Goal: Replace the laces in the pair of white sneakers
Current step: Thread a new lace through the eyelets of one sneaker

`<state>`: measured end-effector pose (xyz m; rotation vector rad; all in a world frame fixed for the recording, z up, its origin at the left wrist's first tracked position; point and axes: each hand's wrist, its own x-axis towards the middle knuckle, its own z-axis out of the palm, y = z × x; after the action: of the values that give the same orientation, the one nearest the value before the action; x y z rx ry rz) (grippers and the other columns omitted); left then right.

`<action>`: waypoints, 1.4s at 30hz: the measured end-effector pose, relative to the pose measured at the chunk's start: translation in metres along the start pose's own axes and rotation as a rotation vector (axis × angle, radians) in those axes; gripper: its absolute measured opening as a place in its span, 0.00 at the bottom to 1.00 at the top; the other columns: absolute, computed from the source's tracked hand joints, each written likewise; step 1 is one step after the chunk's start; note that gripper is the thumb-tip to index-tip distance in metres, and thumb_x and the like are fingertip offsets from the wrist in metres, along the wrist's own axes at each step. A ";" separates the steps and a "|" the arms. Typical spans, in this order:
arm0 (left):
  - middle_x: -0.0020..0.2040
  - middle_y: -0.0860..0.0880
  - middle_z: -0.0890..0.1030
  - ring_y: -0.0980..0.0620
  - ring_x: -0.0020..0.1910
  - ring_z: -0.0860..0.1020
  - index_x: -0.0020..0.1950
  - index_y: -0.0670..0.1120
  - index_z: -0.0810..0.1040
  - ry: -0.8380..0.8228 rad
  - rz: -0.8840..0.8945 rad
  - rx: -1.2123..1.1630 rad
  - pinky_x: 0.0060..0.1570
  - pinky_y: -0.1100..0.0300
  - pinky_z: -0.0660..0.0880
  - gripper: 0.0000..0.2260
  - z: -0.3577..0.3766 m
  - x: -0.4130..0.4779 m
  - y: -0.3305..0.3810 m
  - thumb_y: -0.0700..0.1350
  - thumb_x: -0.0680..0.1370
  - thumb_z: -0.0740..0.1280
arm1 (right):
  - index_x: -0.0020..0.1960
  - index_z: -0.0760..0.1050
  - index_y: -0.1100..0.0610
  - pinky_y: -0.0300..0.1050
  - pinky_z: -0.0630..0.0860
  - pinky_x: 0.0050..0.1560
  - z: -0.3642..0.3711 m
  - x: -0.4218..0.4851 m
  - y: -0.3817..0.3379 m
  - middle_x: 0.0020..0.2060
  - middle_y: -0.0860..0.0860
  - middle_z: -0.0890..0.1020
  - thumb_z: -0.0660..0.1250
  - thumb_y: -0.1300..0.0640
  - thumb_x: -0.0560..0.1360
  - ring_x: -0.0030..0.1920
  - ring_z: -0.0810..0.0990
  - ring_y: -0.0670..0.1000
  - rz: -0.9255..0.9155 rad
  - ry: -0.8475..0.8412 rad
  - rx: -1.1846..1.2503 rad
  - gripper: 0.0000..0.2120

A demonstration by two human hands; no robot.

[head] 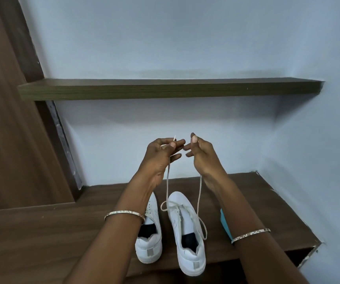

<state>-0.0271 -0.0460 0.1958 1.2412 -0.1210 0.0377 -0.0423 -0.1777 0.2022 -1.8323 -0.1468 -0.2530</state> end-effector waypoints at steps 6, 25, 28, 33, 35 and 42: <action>0.43 0.41 0.86 0.47 0.46 0.85 0.47 0.41 0.82 0.032 0.046 0.126 0.54 0.51 0.80 0.02 0.004 -0.004 -0.014 0.39 0.76 0.72 | 0.73 0.68 0.51 0.44 0.63 0.70 0.014 0.004 0.002 0.76 0.49 0.66 0.51 0.48 0.85 0.74 0.66 0.49 0.094 -0.167 0.169 0.20; 0.32 0.51 0.69 0.52 0.36 0.70 0.42 0.49 0.83 -0.379 -0.213 0.486 0.50 0.53 0.73 0.19 -0.046 0.001 -0.085 0.58 0.81 0.60 | 0.37 0.65 0.53 0.36 0.54 0.19 -0.080 0.064 0.029 0.24 0.46 0.61 0.50 0.49 0.86 0.21 0.54 0.45 0.244 0.266 0.791 0.21; 0.34 0.48 0.70 0.54 0.34 0.69 0.42 0.45 0.80 -0.271 -0.130 0.529 0.45 0.59 0.73 0.16 -0.055 0.007 -0.087 0.52 0.83 0.61 | 0.37 0.66 0.53 0.37 0.53 0.20 -0.099 0.062 0.046 0.26 0.47 0.60 0.51 0.47 0.86 0.23 0.53 0.45 0.228 0.351 0.718 0.20; 0.29 0.54 0.64 0.56 0.27 0.63 0.41 0.46 0.78 -0.141 0.021 0.422 0.32 0.62 0.65 0.15 -0.018 0.015 -0.055 0.49 0.84 0.59 | 0.40 0.70 0.55 0.36 0.55 0.21 -0.079 0.043 0.075 0.25 0.46 0.61 0.55 0.45 0.84 0.23 0.55 0.44 0.191 0.262 0.436 0.19; 0.29 0.53 0.63 0.56 0.28 0.61 0.42 0.46 0.79 -0.137 0.068 0.390 0.32 0.61 0.62 0.15 0.002 0.019 -0.039 0.49 0.84 0.59 | 0.44 0.75 0.57 0.37 0.57 0.22 -0.064 0.031 0.074 0.27 0.46 0.61 0.60 0.41 0.81 0.25 0.56 0.44 0.156 0.131 0.351 0.20; 0.30 0.50 0.64 0.58 0.24 0.64 0.48 0.41 0.82 -0.097 0.040 0.280 0.27 0.64 0.70 0.15 0.038 0.026 -0.024 0.49 0.84 0.61 | 0.54 0.79 0.53 0.29 0.66 0.33 -0.019 0.010 0.065 0.25 0.37 0.76 0.75 0.53 0.73 0.28 0.74 0.38 -0.006 -0.429 -0.151 0.11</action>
<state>-0.0019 -0.0905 0.1886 1.5206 -0.2310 0.0296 -0.0194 -0.2141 0.1484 -2.0167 -0.4413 0.1332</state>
